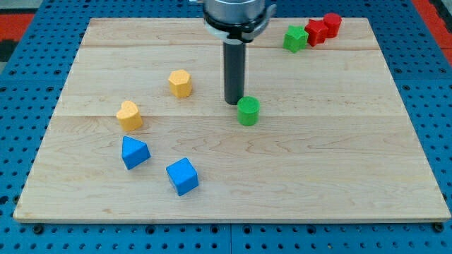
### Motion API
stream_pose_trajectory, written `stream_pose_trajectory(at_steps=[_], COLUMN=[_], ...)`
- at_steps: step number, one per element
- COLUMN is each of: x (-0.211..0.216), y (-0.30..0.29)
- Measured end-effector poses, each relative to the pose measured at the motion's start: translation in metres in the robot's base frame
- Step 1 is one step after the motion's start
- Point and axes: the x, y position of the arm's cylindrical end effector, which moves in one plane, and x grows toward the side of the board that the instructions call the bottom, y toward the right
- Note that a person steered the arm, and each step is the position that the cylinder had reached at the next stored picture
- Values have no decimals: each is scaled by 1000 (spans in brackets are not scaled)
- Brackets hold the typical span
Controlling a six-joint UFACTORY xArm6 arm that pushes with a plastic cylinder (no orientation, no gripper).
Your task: Place the green circle bottom of the red circle
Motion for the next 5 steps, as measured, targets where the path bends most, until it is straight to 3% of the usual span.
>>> stream_pose_trajectory(at_steps=[1,3,4,5], x=[21,30,54,23], y=[-19,46,56,85])
